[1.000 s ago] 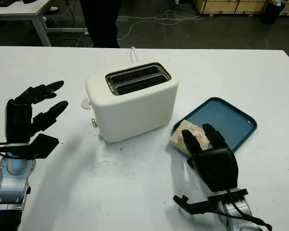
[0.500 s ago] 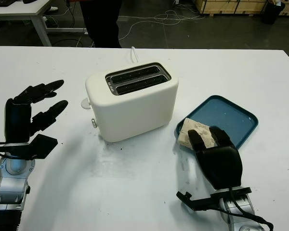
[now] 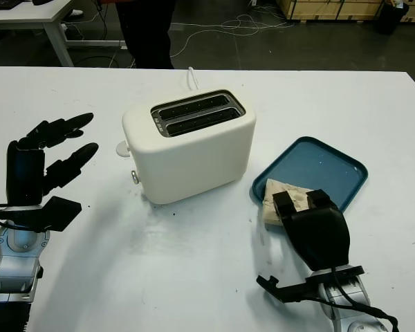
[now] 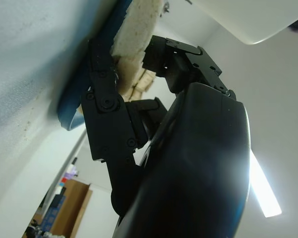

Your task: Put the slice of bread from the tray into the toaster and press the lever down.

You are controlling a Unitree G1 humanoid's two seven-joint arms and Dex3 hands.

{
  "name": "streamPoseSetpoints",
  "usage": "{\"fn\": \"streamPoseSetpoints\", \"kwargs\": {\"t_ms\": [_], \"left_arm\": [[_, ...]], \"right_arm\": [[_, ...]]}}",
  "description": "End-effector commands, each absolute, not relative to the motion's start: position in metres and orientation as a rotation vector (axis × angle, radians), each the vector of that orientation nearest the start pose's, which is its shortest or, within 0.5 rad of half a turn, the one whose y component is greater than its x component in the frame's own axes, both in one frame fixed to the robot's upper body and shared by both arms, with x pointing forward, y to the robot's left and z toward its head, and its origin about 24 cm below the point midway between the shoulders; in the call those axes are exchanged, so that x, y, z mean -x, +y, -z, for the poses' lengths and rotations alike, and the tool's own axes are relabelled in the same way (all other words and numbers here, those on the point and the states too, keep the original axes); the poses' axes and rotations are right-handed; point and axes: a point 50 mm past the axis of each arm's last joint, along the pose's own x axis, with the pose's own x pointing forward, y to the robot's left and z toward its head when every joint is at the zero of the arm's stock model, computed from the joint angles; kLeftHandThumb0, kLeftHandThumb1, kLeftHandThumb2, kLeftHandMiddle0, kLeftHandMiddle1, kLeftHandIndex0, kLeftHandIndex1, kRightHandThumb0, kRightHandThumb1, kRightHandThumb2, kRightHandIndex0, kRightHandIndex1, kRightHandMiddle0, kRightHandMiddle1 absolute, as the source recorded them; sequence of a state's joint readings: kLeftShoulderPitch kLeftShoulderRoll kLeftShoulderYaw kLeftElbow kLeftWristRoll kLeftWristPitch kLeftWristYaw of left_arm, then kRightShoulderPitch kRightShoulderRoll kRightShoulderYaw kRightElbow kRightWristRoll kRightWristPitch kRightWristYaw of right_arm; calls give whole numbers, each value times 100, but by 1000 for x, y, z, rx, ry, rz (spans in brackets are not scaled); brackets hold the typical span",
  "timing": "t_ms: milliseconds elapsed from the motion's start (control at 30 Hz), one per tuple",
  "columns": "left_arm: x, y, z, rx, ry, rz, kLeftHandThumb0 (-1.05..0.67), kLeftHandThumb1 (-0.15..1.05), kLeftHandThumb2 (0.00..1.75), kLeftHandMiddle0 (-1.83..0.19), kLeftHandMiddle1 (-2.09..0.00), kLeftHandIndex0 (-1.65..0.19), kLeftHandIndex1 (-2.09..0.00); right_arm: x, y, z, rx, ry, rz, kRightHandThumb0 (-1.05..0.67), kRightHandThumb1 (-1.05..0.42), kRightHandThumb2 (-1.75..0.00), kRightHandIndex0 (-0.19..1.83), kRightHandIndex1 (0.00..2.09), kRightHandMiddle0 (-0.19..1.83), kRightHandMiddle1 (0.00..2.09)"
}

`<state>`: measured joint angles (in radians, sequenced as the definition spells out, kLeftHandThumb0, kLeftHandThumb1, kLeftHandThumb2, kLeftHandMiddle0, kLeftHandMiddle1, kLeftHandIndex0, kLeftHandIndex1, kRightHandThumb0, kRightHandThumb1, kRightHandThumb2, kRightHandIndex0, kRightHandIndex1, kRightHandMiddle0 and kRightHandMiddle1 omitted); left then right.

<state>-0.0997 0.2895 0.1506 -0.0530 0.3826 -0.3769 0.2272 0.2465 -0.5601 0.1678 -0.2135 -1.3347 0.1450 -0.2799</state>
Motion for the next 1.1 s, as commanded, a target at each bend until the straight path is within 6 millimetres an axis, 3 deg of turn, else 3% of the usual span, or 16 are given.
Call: {"fn": "streamPoseSetpoints", "kwargs": {"t_ms": [0, 233, 433, 600, 900, 1033, 1067], "left_arm": [[-255, 217, -130, -641, -582, -249, -48, 92, 17, -56, -98, -91, 0], [-255, 218, -129, -639, -584, -245, -47, 92, 17, -57, -97, -90, 0], [-255, 218, -129, -647, -585, -245, -49, 92, 18, -57, -98, -90, 0], [-256, 217, -128, -648, -583, -246, -48, 92, 18, -57, -99, -90, 0], [-256, 217, -129, -646, -578, -245, -47, 92, 18, -56, -99, -90, 0], [-256, 217, -129, -642, -580, -244, -48, 92, 17, -57, -99, -91, 0], [-257, 217, -129, -639, -581, -244, -48, 92, 17, -57, -99, -91, 0]], "right_arm": [[-201, -213, -60, 1828, -258, 48, -41, -92, -26, 78, 175, 40, 175], [-207, -215, -63, 1723, -356, 134, -41, -92, -17, 73, 175, 43, 175], [-224, -232, -94, 1606, -652, 367, -42, -92, -20, 61, 175, 45, 175], [-235, -241, -117, 1583, -765, 464, -43, -92, -22, 52, 175, 39, 175], [-249, -251, -133, 1570, -789, 501, -43, -92, -20, 53, 175, 41, 175], [-255, -258, -149, 1347, -638, 408, -39, -92, -16, 57, 175, 42, 175], [-258, -261, -157, 1272, -583, 369, -35, -92, -16, 66, 175, 45, 175]]}}
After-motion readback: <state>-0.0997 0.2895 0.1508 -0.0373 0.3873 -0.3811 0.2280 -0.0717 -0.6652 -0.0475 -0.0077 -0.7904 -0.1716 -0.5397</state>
